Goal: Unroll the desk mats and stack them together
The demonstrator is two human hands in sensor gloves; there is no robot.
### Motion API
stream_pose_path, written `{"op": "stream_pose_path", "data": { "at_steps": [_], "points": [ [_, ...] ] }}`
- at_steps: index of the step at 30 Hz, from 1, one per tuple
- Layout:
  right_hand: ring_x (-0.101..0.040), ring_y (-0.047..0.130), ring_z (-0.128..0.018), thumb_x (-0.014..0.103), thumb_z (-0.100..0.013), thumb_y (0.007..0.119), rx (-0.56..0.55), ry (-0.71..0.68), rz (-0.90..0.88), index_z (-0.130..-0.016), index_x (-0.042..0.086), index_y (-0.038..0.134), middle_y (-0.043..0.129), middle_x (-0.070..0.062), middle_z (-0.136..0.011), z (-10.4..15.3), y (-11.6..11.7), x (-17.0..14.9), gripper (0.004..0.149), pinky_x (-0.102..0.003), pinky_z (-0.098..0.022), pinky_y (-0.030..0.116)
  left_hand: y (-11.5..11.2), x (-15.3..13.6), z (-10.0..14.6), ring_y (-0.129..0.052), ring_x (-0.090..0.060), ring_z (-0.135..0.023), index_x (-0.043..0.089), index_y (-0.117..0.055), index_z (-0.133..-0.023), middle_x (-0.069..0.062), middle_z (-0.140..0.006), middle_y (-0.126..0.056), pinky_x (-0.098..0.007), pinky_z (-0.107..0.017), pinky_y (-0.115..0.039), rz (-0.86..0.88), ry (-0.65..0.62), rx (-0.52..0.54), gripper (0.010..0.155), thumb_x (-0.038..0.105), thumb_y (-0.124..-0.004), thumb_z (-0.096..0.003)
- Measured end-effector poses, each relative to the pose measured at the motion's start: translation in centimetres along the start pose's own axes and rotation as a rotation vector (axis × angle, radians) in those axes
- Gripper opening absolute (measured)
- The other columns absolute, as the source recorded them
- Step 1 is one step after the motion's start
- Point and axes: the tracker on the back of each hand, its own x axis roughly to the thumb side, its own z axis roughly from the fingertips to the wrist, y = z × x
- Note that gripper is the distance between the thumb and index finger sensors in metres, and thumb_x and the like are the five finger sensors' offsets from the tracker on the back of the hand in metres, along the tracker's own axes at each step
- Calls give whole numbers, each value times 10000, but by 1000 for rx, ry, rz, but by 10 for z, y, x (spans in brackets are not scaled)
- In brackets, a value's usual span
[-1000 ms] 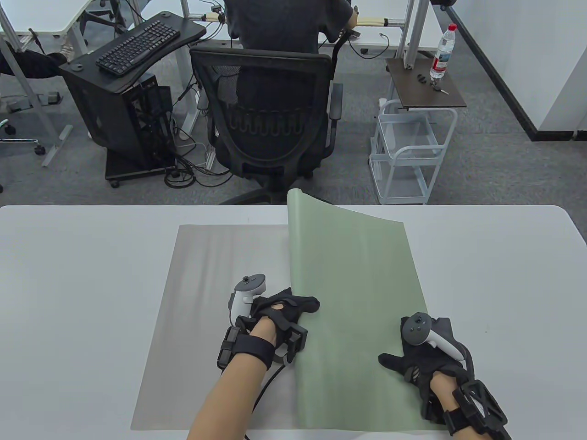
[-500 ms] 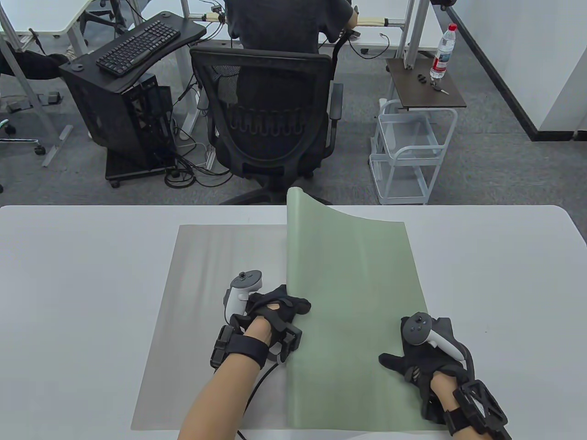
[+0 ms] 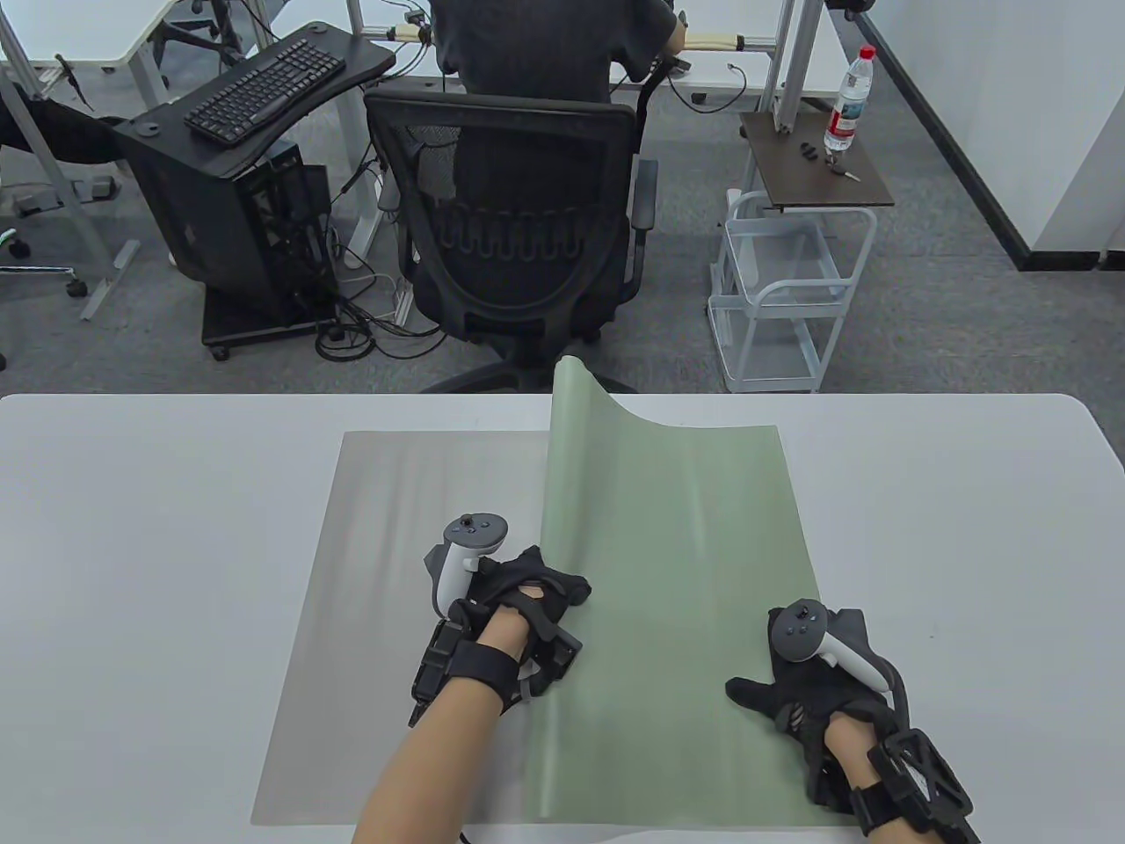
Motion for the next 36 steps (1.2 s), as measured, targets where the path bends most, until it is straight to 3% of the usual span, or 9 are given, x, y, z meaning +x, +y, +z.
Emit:
{"op": "stream_pose_path", "data": {
  "at_steps": [5,14,16,20,25,29,33,36],
  "points": [
    [-344,-253,-878,745,-373,537,-2,-1,-1,-928,273,-131,-281,-19,-968,0,0,0,988,-551,-630,-54,5,-8,-1,-1025,-210,-663,167,-234,-981,-21,-940,-719,-416,-511,-899,67,-7,-30,797,265,-826,-457],
    [-344,-253,-878,745,-373,538,-1,-1,-2,-928,275,-130,-281,-18,-968,0,0,0,988,-551,-630,-54,19,-12,7,-906,-348,-748,115,-134,-975,-154,-994,-577,-534,-558,-785,50,4,-19,781,224,-698,-446],
    [-345,-253,-878,744,-374,539,0,0,-1,-928,274,-130,-281,-20,-969,0,0,0,988,-553,-630,-53,22,-13,8,-917,-346,-749,111,-172,-978,-150,-988,-594,-528,-550,-803,33,8,3,769,222,-714,-444],
    [-347,-251,-880,741,-375,542,-2,0,-3,-930,271,-127,-278,-21,-971,-1,0,0,989,-554,-631,-52,34,-19,8,-1011,-225,-628,188,-441,-919,-42,-891,-740,-402,-476,-898,-64,50,117,717,347,-923,-414],
    [-348,-251,-879,741,-375,542,-2,0,-2,-929,271,-128,-279,-23,-970,-1,0,0,988,-556,-631,-52,30,-17,7,-993,-191,-624,267,-559,-848,-13,-881,-737,-379,-486,-894,-80,55,109,570,382,-921,-424],
    [-348,-251,-880,742,-375,541,-3,0,-1,-930,271,-128,-279,-22,-971,-1,0,0,988,-555,-632,-52,24,-8,9,-1077,-198,-674,209,-432,-868,-74,-949,-710,-337,-495,-972,-135,34,101,623,337,-867,-441],
    [-347,-252,-879,742,-376,540,-2,-1,-3,-929,273,-128,-280,-21,-970,-1,0,0,986,-555,-630,-53,25,-11,9,-1055,-206,-658,149,-222,-984,-59,-937,-737,-392,-502,-934,-101,19,72,823,284,-837,-453],
    [-345,-254,-878,742,-375,541,-1,-1,-3,-928,273,-129,-281,-20,-969,-1,0,0,988,-555,-630,-53,31,-17,10,-996,-238,-682,146,-169,-985,-77,-961,-679,-433,-529,-875,-26,19,37,848,280,-818,-456]
  ]
}}
